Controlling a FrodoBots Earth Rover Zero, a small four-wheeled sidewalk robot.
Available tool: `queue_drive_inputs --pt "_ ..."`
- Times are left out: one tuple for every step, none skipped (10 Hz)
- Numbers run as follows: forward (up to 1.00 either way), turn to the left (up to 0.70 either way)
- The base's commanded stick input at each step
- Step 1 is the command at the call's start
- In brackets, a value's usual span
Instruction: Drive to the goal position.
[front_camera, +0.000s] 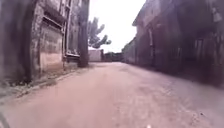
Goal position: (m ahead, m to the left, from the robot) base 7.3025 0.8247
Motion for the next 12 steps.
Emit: queue_drive_inputs --pt "0.85 0.0" --pt "0.85 0.0" --pt "0.85 0.0" --pt "0.85 0.0" --pt "0.85 0.0" --pt "0.85 0.0" --pt "0.85 0.0" --pt "0.85 0.0" --pt "0.85 0.0" --pt "0.85 0.0" --pt "0.85 0.0" --pt "0.85 0.0"
